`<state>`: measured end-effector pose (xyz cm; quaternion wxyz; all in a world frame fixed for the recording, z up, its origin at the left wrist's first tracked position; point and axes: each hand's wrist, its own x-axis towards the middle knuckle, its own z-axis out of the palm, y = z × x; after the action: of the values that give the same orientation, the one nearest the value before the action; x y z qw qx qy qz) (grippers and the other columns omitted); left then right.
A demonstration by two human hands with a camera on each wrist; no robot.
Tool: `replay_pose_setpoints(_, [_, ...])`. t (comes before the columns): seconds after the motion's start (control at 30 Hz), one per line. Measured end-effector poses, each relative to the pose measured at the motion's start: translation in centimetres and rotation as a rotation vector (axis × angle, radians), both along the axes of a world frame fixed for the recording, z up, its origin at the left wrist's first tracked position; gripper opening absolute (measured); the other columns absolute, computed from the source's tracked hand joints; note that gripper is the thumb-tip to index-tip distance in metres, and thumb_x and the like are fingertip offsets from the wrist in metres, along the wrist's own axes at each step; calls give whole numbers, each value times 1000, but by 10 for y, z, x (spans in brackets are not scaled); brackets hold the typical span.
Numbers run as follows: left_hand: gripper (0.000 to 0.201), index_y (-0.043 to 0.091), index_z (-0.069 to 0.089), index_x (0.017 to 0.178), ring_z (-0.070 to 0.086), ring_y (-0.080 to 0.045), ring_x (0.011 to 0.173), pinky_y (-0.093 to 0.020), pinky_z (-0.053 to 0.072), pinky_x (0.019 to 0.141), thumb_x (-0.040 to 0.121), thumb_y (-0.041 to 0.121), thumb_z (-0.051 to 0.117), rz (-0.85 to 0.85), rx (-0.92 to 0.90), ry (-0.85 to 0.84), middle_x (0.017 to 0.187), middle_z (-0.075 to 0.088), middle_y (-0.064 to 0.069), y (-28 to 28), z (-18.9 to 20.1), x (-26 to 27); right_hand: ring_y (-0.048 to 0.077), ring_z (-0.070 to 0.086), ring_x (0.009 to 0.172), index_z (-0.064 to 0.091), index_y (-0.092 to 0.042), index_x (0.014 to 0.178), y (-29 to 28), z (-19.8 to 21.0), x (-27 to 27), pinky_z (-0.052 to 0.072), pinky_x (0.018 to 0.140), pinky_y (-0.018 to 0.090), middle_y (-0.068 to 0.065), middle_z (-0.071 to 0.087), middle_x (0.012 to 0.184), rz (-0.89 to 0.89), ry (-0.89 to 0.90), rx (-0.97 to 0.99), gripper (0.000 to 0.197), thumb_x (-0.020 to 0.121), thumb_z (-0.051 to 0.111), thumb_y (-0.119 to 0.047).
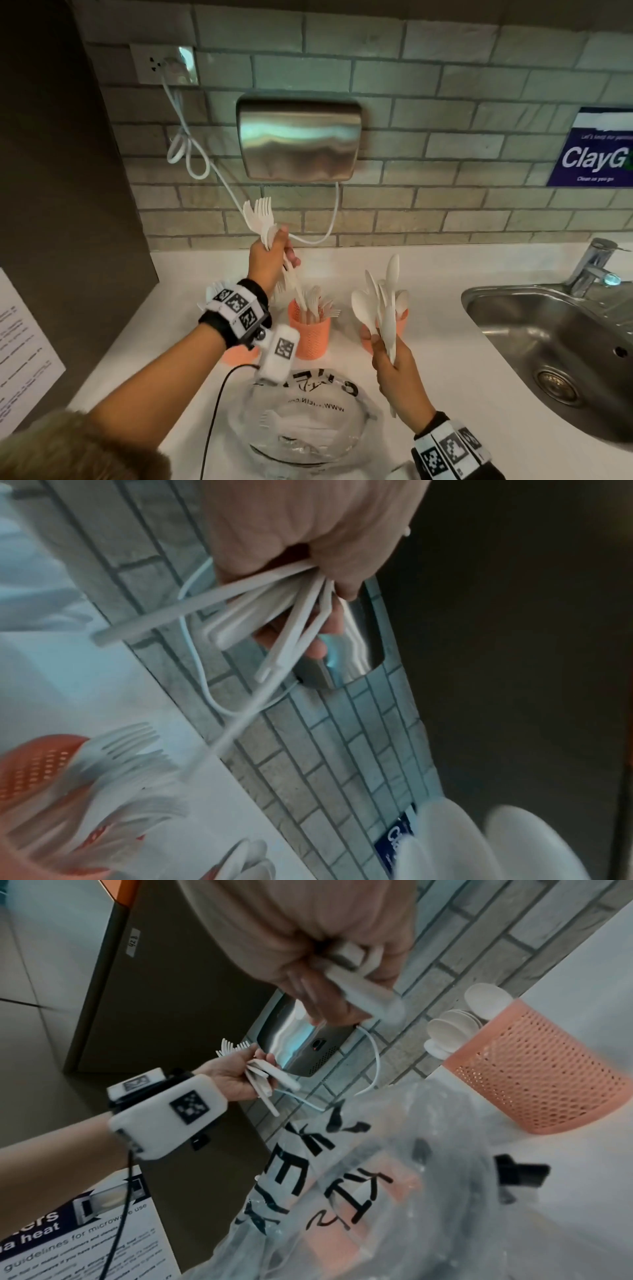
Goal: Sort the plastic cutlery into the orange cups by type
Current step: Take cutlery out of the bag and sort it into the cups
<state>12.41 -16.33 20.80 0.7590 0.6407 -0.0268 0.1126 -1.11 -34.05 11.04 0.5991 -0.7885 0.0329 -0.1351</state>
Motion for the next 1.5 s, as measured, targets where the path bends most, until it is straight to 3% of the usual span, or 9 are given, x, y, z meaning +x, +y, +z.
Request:
replay_pose_setpoints(0.17, [37, 14, 48, 61, 50, -10, 37, -27, 45, 53, 93, 30, 52, -54, 20, 51, 36, 48, 4, -9, -15, 28, 4, 29, 36, 57, -10, 88, -3, 1, -3, 25, 38, 10, -12, 31, 40, 44, 43, 57, 27, 97, 39, -28])
replay_pose_setpoints(0.43, [45, 13, 54, 58, 53, -17, 62, -25, 42, 64, 95, 37, 45, -172, 440, 19, 62, 61, -1, -23, -55, 42, 2, 34, 37, 53, -14, 75, -18, 6, -9, 28, 39, 9, -13, 41, 42, 41, 79, 44, 54, 75, 46, -67])
replay_pose_setpoints(0.63, [32, 13, 51, 64, 50, 5, 40, -3, 37, 45, 91, 29, 56, -153, 479, 35, 56, 56, -2, -30, -74, 45, 4, 27, 38, 53, -12, 78, -24, 5, -8, 24, 40, 10, -8, 32, 48, 63, 86, 51, 88, 45, 42, -93])
replay_pose_setpoints(0.77, [29, 13, 53, 67, 53, -3, 51, -5, 40, 49, 90, 30, 57, -161, 450, 60, 56, 56, -1, -30, -82, 50, 4, 24, 39, 54, -14, 79, -25, 3, -4, 23, 40, 15, -6, 30, 50, 66, 91, 46, 89, 45, 38, -95])
replay_pose_setpoints(0.9, [20, 14, 58, 74, 55, -15, 59, -23, 46, 65, 91, 24, 56, -185, 370, 89, 50, 56, 5, -28, -85, 54, 4, 24, 40, 54, -15, 79, -24, 4, -3, 24, 41, 15, -5, 30, 50, 61, 94, 20, 90, 46, 35, -96])
replay_pose_setpoints(1.03, [13, 16, 59, 76, 55, -15, 56, -30, 48, 74, 90, 16, 59, -228, 350, 83, 44, 56, 6, -22, -85, 59, 4, 26, 40, 55, -14, 78, -25, 4, -3, 25, 41, 13, -5, 30, 49, 34, 104, 9, 90, 47, 33, -96])
replay_pose_setpoints(1.2, [14, 18, 61, 80, 57, -14, 54, -29, 48, 75, 90, 10, 56, -257, 330, 51, 43, 55, 5, -20, -79, 63, 4, 23, 39, 54, -14, 78, -23, 3, 0, 23, 39, 14, -7, 29, 47, 13, 100, 40, 88, 48, 37, -95])
replay_pose_setpoints(1.33, [16, 18, 60, 81, 53, -4, 43, -19, 46, 62, 91, 6, 54, -266, 338, 16, 51, 52, 0, -21, -73, 65, 3, 23, 37, 54, -12, 78, -23, 4, 2, 22, 38, 13, -8, 29, 46, 7, 98, 61, 89, 48, 39, -94])
replay_pose_setpoints(1.5, [20, 17, 58, 73, 51, -6, 41, -27, 45, 59, 88, 5, 57, -274, 264, 62, 51, 55, 7, -25, -74, 70, 4, 26, 37, 54, -12, 79, -21, 6, 3, 23, 39, 12, -8, 30, 45, -6, 94, 73, 89, 49, 38, -94])
